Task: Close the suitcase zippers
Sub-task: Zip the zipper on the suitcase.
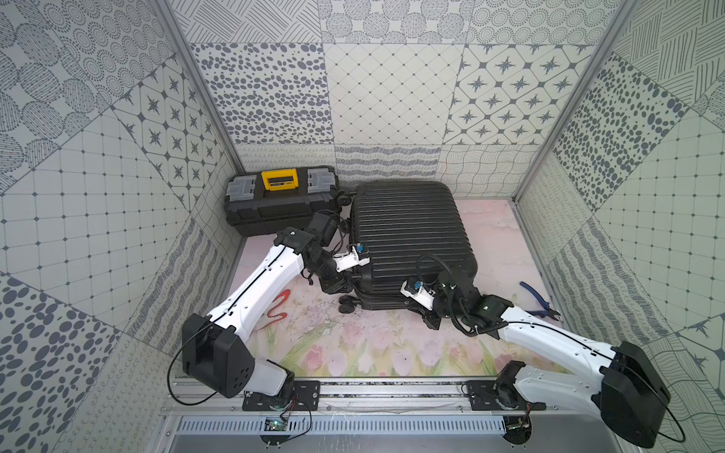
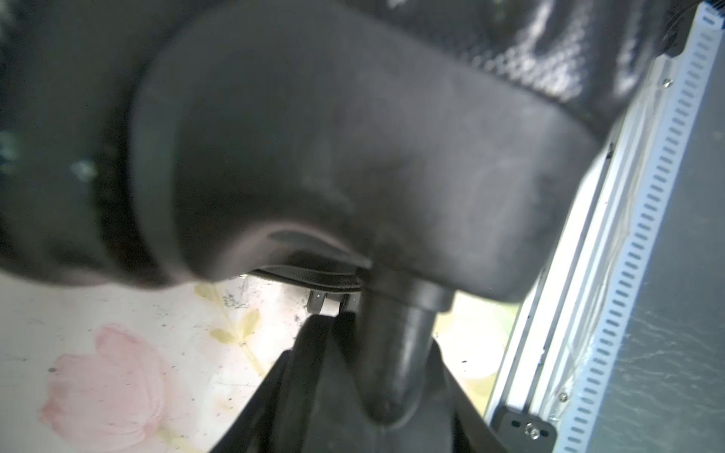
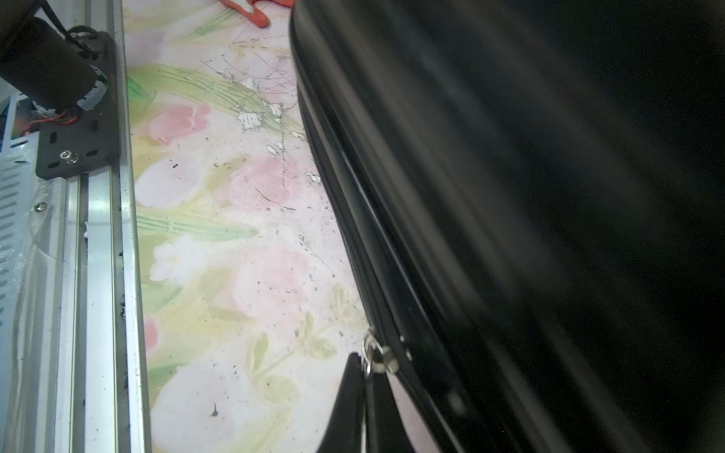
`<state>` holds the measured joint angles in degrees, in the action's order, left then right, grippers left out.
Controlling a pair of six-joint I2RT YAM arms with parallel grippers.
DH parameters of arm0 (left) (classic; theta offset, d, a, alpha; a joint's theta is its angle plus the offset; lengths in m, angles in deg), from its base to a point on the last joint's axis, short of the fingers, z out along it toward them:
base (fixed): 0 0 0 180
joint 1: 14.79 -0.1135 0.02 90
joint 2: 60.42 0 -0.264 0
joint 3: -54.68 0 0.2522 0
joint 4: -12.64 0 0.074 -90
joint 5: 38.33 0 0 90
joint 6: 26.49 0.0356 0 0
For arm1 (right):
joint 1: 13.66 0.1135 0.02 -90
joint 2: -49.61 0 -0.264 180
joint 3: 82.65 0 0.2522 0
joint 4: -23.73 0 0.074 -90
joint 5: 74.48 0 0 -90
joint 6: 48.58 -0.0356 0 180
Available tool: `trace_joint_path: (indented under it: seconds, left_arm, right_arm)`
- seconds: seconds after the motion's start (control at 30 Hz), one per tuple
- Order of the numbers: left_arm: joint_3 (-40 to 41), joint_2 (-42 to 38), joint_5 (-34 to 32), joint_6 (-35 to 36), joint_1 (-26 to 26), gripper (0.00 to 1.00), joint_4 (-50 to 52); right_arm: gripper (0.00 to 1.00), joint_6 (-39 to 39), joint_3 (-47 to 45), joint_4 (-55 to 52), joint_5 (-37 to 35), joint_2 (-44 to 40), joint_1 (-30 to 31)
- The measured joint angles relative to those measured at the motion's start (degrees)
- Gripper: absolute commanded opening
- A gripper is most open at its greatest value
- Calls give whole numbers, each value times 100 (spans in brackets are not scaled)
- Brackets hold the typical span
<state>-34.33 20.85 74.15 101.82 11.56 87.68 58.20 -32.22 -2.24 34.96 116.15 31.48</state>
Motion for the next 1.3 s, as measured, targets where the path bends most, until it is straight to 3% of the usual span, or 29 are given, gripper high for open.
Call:
trace_joint_path:
  seconds: [0.17,0.37,0.53,0.77,0.93,1.0,1.07,1.1,1.13,1.17,1.2,1.3]
  left_arm:
    - [348,-275,90,-1119,686,0,-404]
    - [610,-396,-566,-2063,1226,0,-741]
    - [822,-538,-1012,-2638,1416,0,-925]
    - [1307,-933,-1604,-2684,1447,0,-1355]
    - [1534,-1108,-1537,-2452,1445,0,-1683]
    - [1661,-1169,-1198,-2411,1394,14,-1998]
    - [1823,-1274,-841,-2430,1272,42,-2280]
    - [1923,-1353,-627,-2450,1202,58,-2428]
    - [2020,-1432,-398,-2481,1134,81,-2533]
    - [2114,-1526,-210,-2485,1084,95,-2568]
    - [2201,-1626,-59,-2479,1043,98,-2564]
    - [2358,-1888,186,-2465,960,98,-2503]
  right_arm:
    - [0,-417,223,780,-44,697,796]
    - [0,-1084,256,1725,-1051,1318,1403]
    - [0,-1683,-72,3403,-1810,1943,1740]
    - [0,-2361,-151,5786,-3095,3193,2253]
    - [21,-2914,-138,6730,-3884,3665,2507]
    - [29,-3222,-153,6592,-3864,3563,2452]
    - [43,-3292,-264,6266,-3665,3274,2380]
    - [55,-3224,-396,6022,-3506,2997,2315]
    - [67,-3106,-522,5724,-3333,2675,2269]
    - [82,-2999,-645,5407,-3200,2315,2249]
    - [98,-2909,-772,5003,-3005,1825,2212]
    - [98,-2732,-870,3410,-2533,313,1993]
